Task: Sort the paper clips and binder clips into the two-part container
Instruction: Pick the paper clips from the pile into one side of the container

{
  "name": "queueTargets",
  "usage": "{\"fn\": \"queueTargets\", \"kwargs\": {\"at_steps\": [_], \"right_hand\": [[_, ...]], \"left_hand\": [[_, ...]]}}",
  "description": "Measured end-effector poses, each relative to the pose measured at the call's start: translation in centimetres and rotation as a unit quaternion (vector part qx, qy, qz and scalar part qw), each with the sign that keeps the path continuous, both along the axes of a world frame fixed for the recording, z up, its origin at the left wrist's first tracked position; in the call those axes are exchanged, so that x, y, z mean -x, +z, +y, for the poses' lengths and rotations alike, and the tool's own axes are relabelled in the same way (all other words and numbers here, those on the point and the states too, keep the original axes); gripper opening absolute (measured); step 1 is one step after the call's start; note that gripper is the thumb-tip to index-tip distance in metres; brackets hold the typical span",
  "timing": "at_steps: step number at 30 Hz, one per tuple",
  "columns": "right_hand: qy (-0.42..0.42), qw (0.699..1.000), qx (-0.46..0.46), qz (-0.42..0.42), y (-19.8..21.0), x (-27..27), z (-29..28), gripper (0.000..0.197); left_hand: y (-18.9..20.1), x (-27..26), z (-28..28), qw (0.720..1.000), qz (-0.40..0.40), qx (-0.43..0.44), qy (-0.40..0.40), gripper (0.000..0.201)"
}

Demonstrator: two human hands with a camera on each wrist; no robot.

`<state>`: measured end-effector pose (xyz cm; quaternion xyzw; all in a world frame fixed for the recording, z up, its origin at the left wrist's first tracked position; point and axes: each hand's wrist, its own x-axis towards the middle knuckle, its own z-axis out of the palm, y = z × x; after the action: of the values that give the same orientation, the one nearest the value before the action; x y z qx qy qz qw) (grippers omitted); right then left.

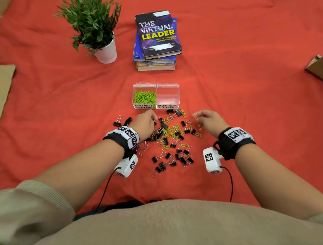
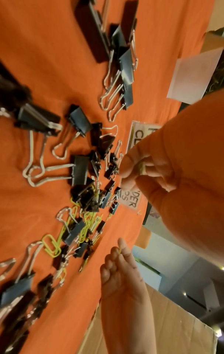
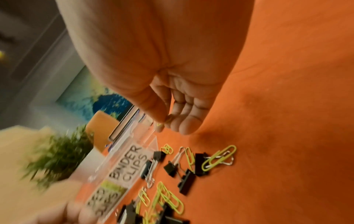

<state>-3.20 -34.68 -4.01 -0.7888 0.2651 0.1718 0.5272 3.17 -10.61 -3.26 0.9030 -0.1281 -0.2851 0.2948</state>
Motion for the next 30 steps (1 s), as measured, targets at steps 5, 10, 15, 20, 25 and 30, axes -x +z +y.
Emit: {"fn": "queueTargets", "kwargs": {"at_steps": [5, 10, 15, 20, 25, 30], "right_hand": [[-0.093, 0.991, -0.094, 0.026, -0.1, -0.1, 0.0, 0.024], [0.146, 0.97, 0.194, 0.032, -0.9, 1.0, 0.3, 0.003], [0.219, 0.941, 0.253, 0.043, -1.9, 1.6, 0.7, 0.024], [0.229, 0.94, 0.249, 0.041, -1.4, 1.8, 1.3, 0.025], [0.262, 0.931, 0.251, 0.038, -1.1, 1.6, 2.3, 0.032], [0.154, 0.973, 0.169, -0.004, -0.5, 1.5, 1.8, 0.005]], "left_hand": [[-0.1, 0.8, -1.3, 0.991, -0.067, -0.061, -0.101, 0.02], [-1.3, 1.0, -1.5, 0.975, -0.082, -0.135, -0.157, 0.022], [-1.1, 0.2, -0.8, 0.983, -0.094, -0.116, -0.104, 0.017], [-0.6, -0.7, 0.3, 0.991, -0.097, -0.089, -0.007, 0.013], [-0.3, 0.1, 0.9, 0.989, -0.107, -0.099, -0.028, 0.012], [-0.4, 1.6, 1.1, 0.982, -0.11, -0.116, -0.1, 0.011]]}}
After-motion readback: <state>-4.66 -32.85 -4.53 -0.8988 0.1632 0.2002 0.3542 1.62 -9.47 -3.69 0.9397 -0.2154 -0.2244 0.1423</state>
